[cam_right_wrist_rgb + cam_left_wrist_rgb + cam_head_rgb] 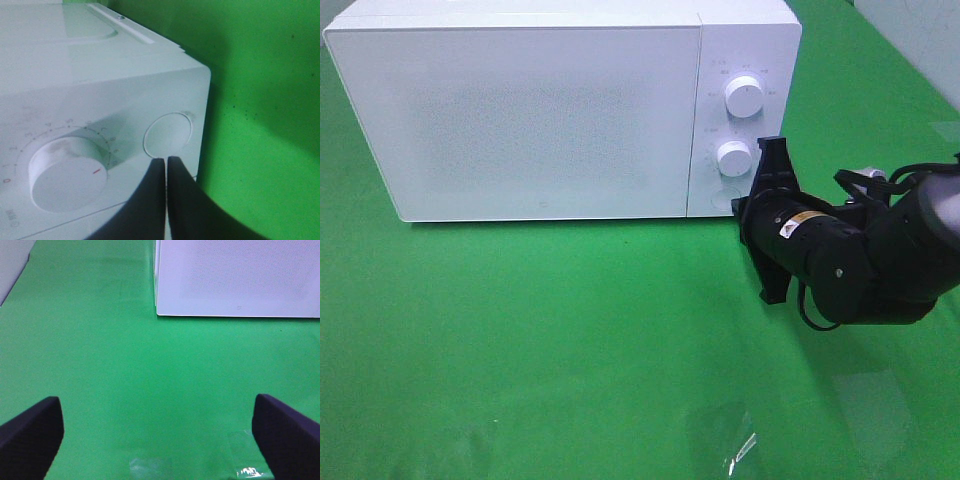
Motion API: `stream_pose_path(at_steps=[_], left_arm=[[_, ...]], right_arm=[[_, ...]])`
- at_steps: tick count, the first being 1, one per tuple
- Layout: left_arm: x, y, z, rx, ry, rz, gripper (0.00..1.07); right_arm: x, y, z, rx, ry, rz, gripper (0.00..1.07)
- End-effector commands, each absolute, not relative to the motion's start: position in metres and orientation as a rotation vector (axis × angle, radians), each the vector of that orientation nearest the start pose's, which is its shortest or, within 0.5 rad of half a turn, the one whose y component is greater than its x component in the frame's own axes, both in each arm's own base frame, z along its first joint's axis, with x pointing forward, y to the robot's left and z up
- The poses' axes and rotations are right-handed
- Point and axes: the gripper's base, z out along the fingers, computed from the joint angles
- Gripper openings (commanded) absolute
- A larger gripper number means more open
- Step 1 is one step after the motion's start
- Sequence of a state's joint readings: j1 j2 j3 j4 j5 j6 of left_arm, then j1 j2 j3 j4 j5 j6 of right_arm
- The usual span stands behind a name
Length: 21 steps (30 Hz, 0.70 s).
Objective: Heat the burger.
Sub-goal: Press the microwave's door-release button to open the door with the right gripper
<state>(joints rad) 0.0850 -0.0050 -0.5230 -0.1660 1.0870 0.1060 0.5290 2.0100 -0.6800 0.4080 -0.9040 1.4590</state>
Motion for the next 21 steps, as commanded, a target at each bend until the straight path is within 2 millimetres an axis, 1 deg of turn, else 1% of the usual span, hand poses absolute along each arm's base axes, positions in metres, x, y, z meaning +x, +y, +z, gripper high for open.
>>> stream_pose_path(at_steps=[1, 5, 10, 15, 21], left_arm=[[-0.009, -0.015, 0.282, 0.035, 2.015, -0.084, 0.94], [-0.009, -0.015, 0.282, 0.035, 2.015, -0.084, 0.94], [-0.009, -0.015, 0.282, 0.035, 2.015, -0.084, 0.94], [-0.009, -0.015, 0.282, 0.035, 2.015, -0.084, 0.94], [-0.009, -0.015, 0.282, 0.035, 2.015, -0.084, 0.94]], right_arm=[[0.312, 0.149, 0.097, 1.38, 1.617, 1.163, 0.0], [0.319, 0.152, 0.091, 1.387, 1.617, 1.163, 0.0], [0.323, 0.155, 0.09, 1.389, 1.61, 1.169, 0.0], [0.332, 0.15, 0.088, 1.406, 1.585, 1.157, 0.0], [0.339, 0.154, 0.089, 1.401, 1.573, 1.17, 0.0]])
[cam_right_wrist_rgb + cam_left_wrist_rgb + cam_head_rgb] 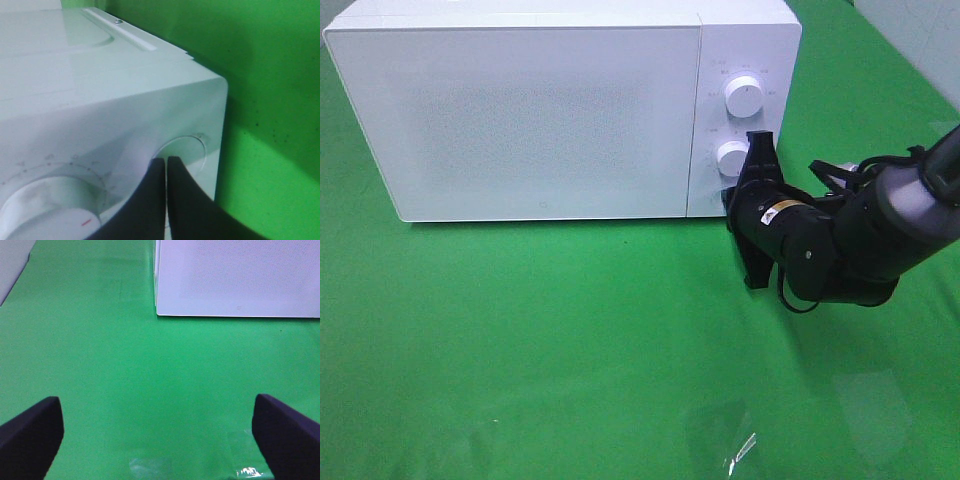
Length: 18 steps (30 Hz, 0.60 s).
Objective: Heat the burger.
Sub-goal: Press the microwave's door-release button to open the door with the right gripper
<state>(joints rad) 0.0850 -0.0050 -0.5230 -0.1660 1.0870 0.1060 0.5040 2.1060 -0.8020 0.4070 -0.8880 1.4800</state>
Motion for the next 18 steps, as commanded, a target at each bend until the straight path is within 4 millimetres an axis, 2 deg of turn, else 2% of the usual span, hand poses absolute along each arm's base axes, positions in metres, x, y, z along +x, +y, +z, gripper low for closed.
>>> stream_pose_path(at_steps=[1, 7, 18], left_arm=[[-0.0088, -0.0147, 0.2824, 0.035, 2.015, -0.084, 0.94], [-0.0088, -0.0147, 0.2824, 0.035, 2.015, -0.084, 0.94], [-0.0088, -0.0147, 0.2824, 0.035, 2.015, -0.084, 0.94]], right_arm=[[0.3408, 0.155, 0.086, 1.402, 1.574, 1.169, 0.0], [0.3423, 0.1522, 0.0803, 1.425, 1.534, 1.152, 0.0], [0.3456, 0.1493, 0.0895, 1.363, 1.416, 1.204, 0.0]])
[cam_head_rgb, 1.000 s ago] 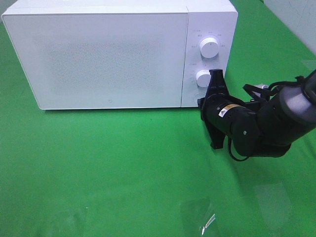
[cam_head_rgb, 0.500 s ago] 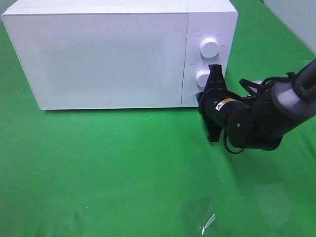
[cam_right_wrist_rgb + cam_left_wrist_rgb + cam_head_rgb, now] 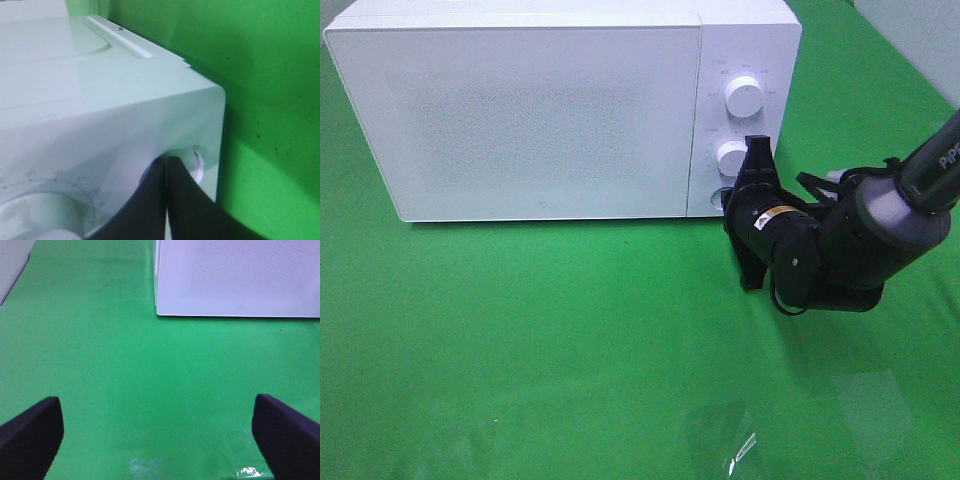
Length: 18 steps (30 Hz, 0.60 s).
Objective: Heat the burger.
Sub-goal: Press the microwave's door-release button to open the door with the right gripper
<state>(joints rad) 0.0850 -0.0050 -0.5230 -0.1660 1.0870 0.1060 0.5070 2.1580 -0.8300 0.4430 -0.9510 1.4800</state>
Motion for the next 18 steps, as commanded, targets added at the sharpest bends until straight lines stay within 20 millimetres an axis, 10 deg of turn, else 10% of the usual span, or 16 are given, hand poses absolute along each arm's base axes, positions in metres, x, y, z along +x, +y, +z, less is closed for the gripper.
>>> stream_pose_path(at_steps=[1, 18], left_arm=[[-0.009, -0.015, 0.282, 0.035, 2.015, -0.084, 0.94], [-0.009, -0.015, 0.282, 0.035, 2.015, -0.084, 0.94]], right_arm=[[0.346, 0.149, 0.089, 1.363, 1.416, 1.204, 0.0], [0.365, 0.152, 0.116, 1.266, 1.22, 1.256, 0.0]])
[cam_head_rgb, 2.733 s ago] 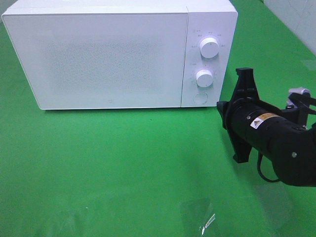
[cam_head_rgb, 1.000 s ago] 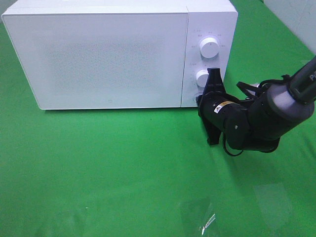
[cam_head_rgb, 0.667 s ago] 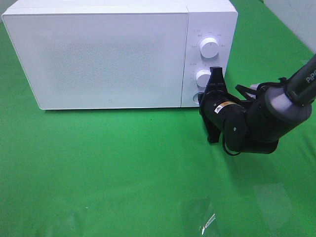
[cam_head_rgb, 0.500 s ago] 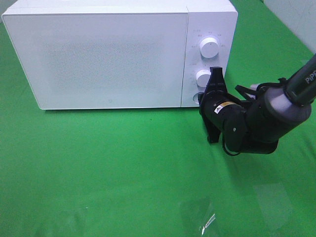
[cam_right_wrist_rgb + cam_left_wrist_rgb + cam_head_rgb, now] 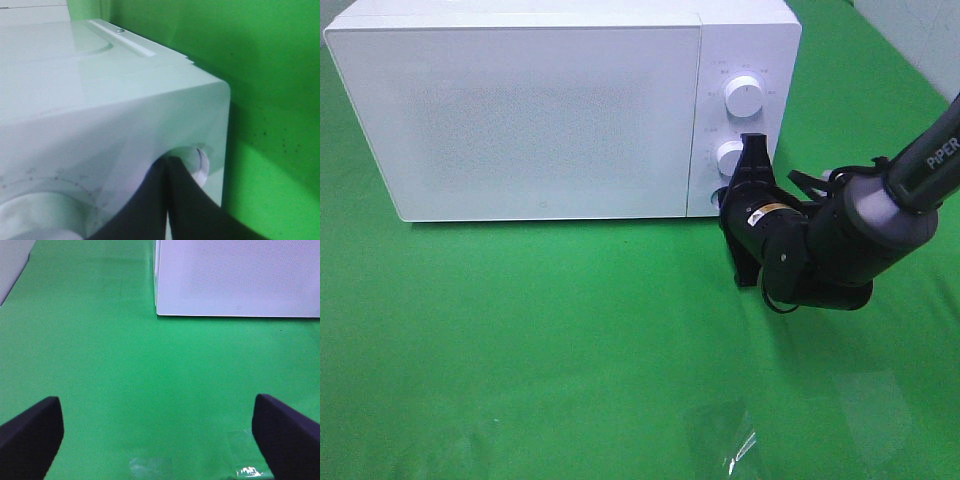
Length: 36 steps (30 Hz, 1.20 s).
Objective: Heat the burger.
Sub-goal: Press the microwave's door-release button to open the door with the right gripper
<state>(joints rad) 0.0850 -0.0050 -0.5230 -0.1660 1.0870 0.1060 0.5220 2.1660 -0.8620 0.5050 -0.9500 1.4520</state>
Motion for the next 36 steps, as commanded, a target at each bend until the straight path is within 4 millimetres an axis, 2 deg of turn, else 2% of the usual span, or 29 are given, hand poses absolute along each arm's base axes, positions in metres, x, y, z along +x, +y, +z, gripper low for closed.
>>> stream_pose_path(at_steps=[1, 15, 29, 36], left_arm=[[-0.009, -0.015, 0.282, 0.035, 2.015, -0.084, 0.94], [-0.009, -0.015, 0.282, 0.035, 2.015, -0.084, 0.94], [-0.009, -0.015, 0.282, 0.035, 2.015, -0.084, 0.94], [-0.009, -0.015, 0.282, 0.035, 2.015, -0.084, 0.94]], right_arm=[[0.368, 0.153, 0.117, 1.247, 1.198, 1.264, 0.0], [0.378, 0.155, 0.122, 1.161, 1.084, 1.273, 0.0], [0.378, 0.157, 0.118, 1.197, 1.135, 1.268, 0.0], [0.372, 0.159, 0.112, 1.248, 1.253, 1.248, 0.0]])
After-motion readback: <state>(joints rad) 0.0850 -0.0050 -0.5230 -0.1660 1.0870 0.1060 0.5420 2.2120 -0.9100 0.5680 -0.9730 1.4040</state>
